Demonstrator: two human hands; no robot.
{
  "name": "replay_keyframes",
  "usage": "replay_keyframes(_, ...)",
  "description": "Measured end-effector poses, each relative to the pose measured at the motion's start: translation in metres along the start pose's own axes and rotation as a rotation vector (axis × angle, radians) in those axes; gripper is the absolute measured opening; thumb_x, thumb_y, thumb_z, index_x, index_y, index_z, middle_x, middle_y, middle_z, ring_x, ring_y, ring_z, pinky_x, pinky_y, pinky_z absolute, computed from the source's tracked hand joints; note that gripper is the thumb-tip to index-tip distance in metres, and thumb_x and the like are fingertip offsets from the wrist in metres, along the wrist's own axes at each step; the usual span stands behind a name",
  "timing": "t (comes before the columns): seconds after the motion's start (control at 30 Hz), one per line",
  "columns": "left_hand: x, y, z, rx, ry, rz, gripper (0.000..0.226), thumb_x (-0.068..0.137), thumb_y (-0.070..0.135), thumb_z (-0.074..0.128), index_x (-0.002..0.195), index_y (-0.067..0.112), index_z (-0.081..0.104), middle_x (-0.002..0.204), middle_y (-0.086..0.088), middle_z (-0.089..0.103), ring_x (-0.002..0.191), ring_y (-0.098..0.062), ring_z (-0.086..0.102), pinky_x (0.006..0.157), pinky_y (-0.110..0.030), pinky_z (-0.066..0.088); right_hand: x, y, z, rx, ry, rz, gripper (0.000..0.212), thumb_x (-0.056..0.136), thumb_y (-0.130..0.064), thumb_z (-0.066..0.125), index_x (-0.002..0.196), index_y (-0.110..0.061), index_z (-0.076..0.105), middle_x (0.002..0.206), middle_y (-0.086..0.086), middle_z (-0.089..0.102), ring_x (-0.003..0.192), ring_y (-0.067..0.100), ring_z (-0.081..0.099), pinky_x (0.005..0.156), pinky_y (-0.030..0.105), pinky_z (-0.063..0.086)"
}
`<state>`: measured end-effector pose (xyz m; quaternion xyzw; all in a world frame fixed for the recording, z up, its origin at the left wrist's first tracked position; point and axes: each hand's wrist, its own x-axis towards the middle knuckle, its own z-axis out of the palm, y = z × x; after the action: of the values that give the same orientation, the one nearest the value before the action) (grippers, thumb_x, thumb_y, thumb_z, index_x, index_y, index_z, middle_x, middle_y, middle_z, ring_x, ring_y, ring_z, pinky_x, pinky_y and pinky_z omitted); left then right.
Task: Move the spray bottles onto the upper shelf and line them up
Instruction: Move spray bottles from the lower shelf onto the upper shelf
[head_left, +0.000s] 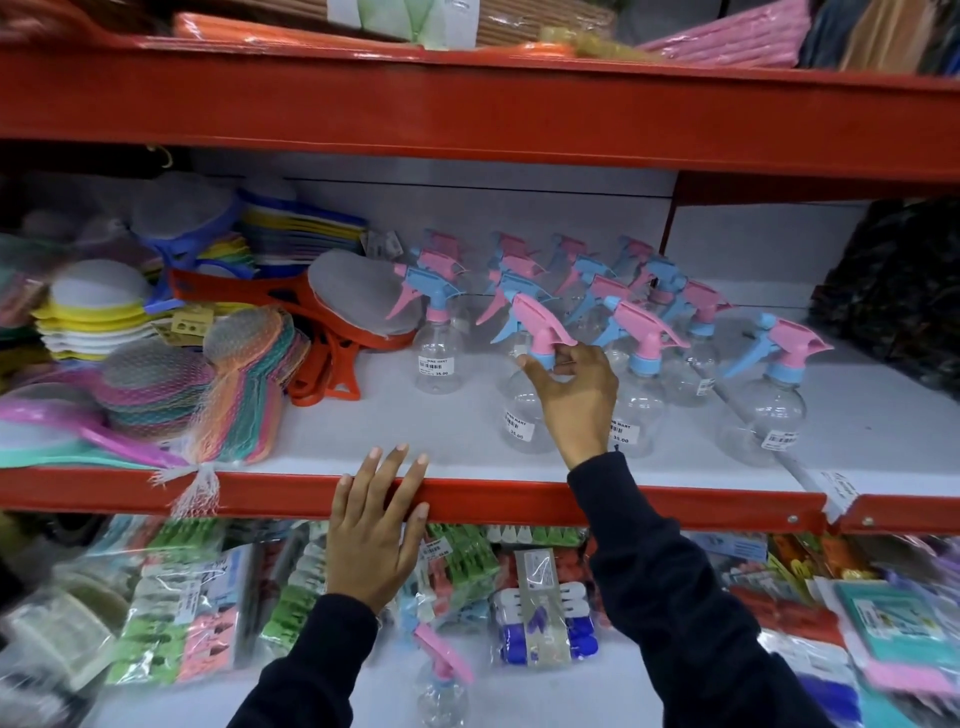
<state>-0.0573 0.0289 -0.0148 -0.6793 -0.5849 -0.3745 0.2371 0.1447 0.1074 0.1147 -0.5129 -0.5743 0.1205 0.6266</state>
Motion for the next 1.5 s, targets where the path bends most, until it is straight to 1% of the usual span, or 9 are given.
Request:
replay_keyframes(0.33, 0.000, 0.000, 0.002, -0.008, 0.017, 0.001, 0.046, 0.100, 0.042, 0.026, 0.142, 0.028, 0.036, 0.145, 0.001, 0.039, 0.146, -0.011, 0.013, 0.119, -0.034, 0.006, -0.009, -0.006, -0.008, -0.075, -0.055, -0.071, 0.028, 0.083, -0.030, 0.067, 0.103, -0.010, 0.065, 0.104, 0.009, 0.067, 0.096, 0.022, 0.062, 0.079, 0.032, 0.049)
replay_keyframes(0.5, 0.000, 0.001, 0.000, -0.017, 0.033, 0.004, 0.046, 0.100, 0.042, 0.026, 0.141, 0.027, 0.037, 0.145, 0.000, 0.039, 0.146, -0.010, 0.012, 0.119, -0.033, 0.005, -0.027, 0.006, -0.037, -0.109, 0.286, -0.100, 0.036, 0.080, -0.042, 0.065, 0.107, -0.020, 0.059, 0.103, -0.002, 0.059, 0.093, 0.018, 0.057, 0.086, 0.040, 0.045)
replay_keyframes(0.6, 0.000, 0.002, -0.001, -0.018, 0.047, 0.012, 0.045, 0.099, 0.041, 0.027, 0.140, 0.025, 0.038, 0.144, -0.001, 0.040, 0.145, -0.013, 0.016, 0.119, -0.034, 0.007, -0.021, 0.020, -0.054, -0.182, 0.393, 0.007, 0.049, 0.076, -0.044, 0.070, 0.111, -0.015, 0.050, 0.109, 0.005, 0.053, 0.104, 0.022, 0.048, 0.090, 0.043, 0.039)
replay_keyframes(0.77, 0.002, 0.004, -0.003, -0.026, 0.033, 0.004, 0.045, 0.100, 0.041, 0.026, 0.139, 0.025, 0.039, 0.143, -0.002, 0.041, 0.141, -0.018, 0.023, 0.118, -0.034, 0.007, 0.004, 0.032, -0.061, -0.199, 0.303, 0.089, 0.055, 0.072, -0.037, 0.077, 0.110, -0.003, 0.053, 0.109, 0.018, 0.059, 0.107, 0.035, 0.051, 0.084, 0.040, 0.037)
replay_keyframes(0.93, 0.001, 0.005, -0.005, -0.032, -0.004, -0.008, 0.046, 0.100, 0.042, 0.025, 0.140, 0.025, 0.038, 0.144, -0.002, 0.041, 0.141, -0.020, 0.024, 0.118, -0.035, 0.007, 0.017, 0.042, -0.068, -0.232, 0.279, 0.077, 0.037, 0.076, -0.034, 0.073, 0.097, -0.008, 0.059, 0.101, 0.010, 0.066, 0.099, 0.032, 0.058, 0.081, 0.037, 0.033)
replay_keyframes(1.1, 0.001, 0.004, -0.005, -0.018, -0.030, -0.015, 0.046, 0.100, 0.042, 0.024, 0.141, 0.026, 0.037, 0.144, -0.001, 0.040, 0.142, -0.019, 0.023, 0.119, -0.034, 0.005, 0.020, 0.047, -0.076, -0.234, 0.214, 0.087, 0.032, 0.079, -0.036, 0.069, 0.100, -0.013, 0.063, 0.106, 0.008, 0.068, 0.102, 0.030, 0.058, 0.082, 0.035, 0.027)
replay_keyframes(1.3, 0.000, 0.003, -0.008, 0.008, -0.056, -0.011, 0.047, 0.101, 0.044, 0.021, 0.143, 0.027, 0.034, 0.145, -0.001, 0.039, 0.142, -0.019, 0.022, 0.118, -0.032, 0.005, 0.000, 0.027, -0.087, -0.178, 0.234, 0.085, 0.039, 0.079, -0.041, 0.068, 0.109, -0.018, 0.059, 0.112, 0.005, 0.063, 0.102, 0.025, 0.057, 0.096, 0.050, 0.039)
replay_keyframes(1.4, 0.000, -0.003, -0.015, 0.026, -0.063, 0.028, 0.047, 0.101, 0.042, 0.021, 0.143, 0.026, 0.035, 0.145, -0.004, 0.043, 0.140, -0.021, 0.024, 0.117, -0.030, 0.007, -0.046, 0.015, -0.089, -0.067, 0.288, 0.015, 0.031, 0.080, -0.045, 0.061, 0.104, -0.028, 0.053, 0.105, -0.007, 0.058, 0.093, 0.012, 0.054, 0.091, 0.054, 0.044)
replay_keyframes(1.5, -0.001, -0.016, -0.022, 0.051, -0.060, 0.001, 0.047, 0.101, 0.041, 0.021, 0.142, 0.024, 0.035, 0.145, -0.007, 0.044, 0.139, -0.023, 0.026, 0.116, -0.032, 0.009, -0.111, 0.016, -0.078, -0.029, 0.191, -0.051, 0.016, 0.083, -0.042, 0.057, 0.096, -0.036, 0.051, 0.094, -0.015, 0.055, 0.087, 0.010, 0.055, 0.084, 0.052, 0.049)
